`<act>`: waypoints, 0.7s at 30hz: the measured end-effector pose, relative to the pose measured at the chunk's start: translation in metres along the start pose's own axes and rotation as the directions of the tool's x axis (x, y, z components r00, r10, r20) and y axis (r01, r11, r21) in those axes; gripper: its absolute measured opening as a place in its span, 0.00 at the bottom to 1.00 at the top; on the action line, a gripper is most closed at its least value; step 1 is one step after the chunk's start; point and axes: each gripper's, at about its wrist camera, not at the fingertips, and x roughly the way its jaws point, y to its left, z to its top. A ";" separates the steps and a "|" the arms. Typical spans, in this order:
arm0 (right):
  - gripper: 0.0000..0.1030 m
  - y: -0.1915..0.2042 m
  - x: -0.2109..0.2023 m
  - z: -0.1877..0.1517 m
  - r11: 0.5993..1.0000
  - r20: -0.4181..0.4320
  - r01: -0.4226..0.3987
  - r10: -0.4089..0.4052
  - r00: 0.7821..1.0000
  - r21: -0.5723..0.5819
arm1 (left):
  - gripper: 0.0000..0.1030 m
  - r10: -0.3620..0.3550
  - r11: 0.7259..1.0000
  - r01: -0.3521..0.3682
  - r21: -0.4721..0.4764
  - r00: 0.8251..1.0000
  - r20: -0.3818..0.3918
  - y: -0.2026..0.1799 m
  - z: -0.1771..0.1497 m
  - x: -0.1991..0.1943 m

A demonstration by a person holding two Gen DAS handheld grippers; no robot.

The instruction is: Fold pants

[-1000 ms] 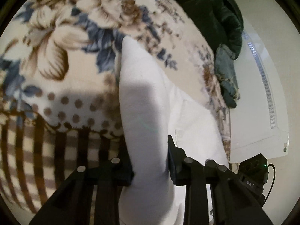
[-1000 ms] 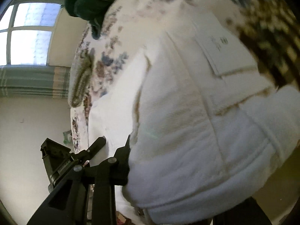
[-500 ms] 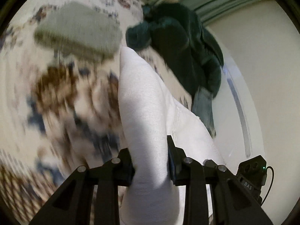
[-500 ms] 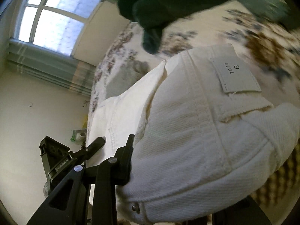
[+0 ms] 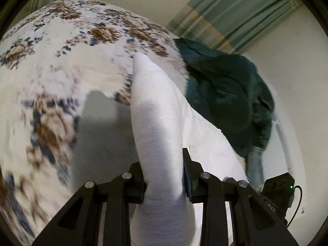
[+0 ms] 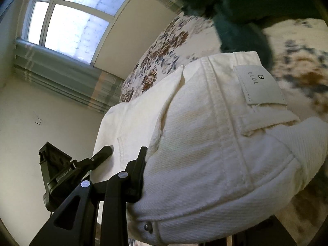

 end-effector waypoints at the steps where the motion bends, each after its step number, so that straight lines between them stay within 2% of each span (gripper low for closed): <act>1: 0.31 0.001 0.021 0.003 1.000 -0.004 0.010 -0.010 1.000 -0.007 | 0.25 0.010 1.000 -0.010 -0.002 1.000 -0.009 0.011 0.005 0.007; 3: 0.31 -0.001 0.057 0.003 0.999 -0.030 0.035 -0.035 0.999 -0.014 | 0.25 0.039 0.999 -0.040 -0.026 0.999 -0.037 0.040 0.010 0.026; 5: 0.32 -0.008 0.086 -0.006 0.997 -0.068 0.077 -0.078 0.995 -0.017 | 0.25 0.065 0.996 -0.070 -0.057 0.995 -0.080 0.067 0.001 0.043; 7: 0.33 -0.014 0.099 -0.014 0.994 -0.090 0.107 -0.108 0.990 -0.017 | 0.26 0.068 0.995 -0.076 -0.070 0.992 -0.105 0.083 -0.009 0.051; 8: 0.37 -0.016 0.102 -0.018 0.994 -0.097 0.112 -0.113 0.989 -0.019 | 0.27 0.062 0.994 -0.070 -0.078 0.992 -0.109 0.090 -0.016 0.052; 11: 0.53 -0.022 0.102 -0.029 0.988 -0.160 0.154 -0.155 0.975 -0.018 | 0.32 0.047 0.994 -0.057 -0.096 0.993 -0.105 0.102 -0.020 0.048; 13: 0.53 -0.031 0.090 -0.032 0.988 -0.181 0.151 -0.146 0.973 0.015 | 0.35 0.058 0.993 -0.068 -0.097 0.993 -0.107 0.106 -0.020 0.044; 16: 0.53 -0.043 0.053 -0.031 0.983 -0.100 0.165 -0.157 0.982 0.082 | 0.35 0.081 0.994 -0.088 -0.070 0.992 -0.100 0.101 -0.019 0.036; 17: 0.46 -0.051 0.041 -0.030 0.978 -0.064 0.167 -0.160 0.985 0.125 | 0.35 0.093 0.993 -0.099 -0.061 0.991 -0.101 0.100 -0.019 0.035; 18: 0.33 -0.057 0.032 -0.030 0.972 -0.032 0.170 -0.167 0.986 0.165 | 0.35 0.094 0.993 -0.100 -0.055 0.990 -0.104 0.099 -0.019 0.035; 19: 0.28 -0.065 0.026 -0.030 0.964 -0.013 0.167 -0.168 0.986 0.209 | 0.35 0.093 0.993 -0.100 -0.057 0.990 -0.105 0.099 -0.018 0.035; 21: 0.27 -0.064 0.030 -0.029 0.958 -0.020 0.213 -0.213 0.977 0.190 | 0.35 0.095 0.993 -0.102 -0.057 0.989 -0.110 0.096 -0.018 0.037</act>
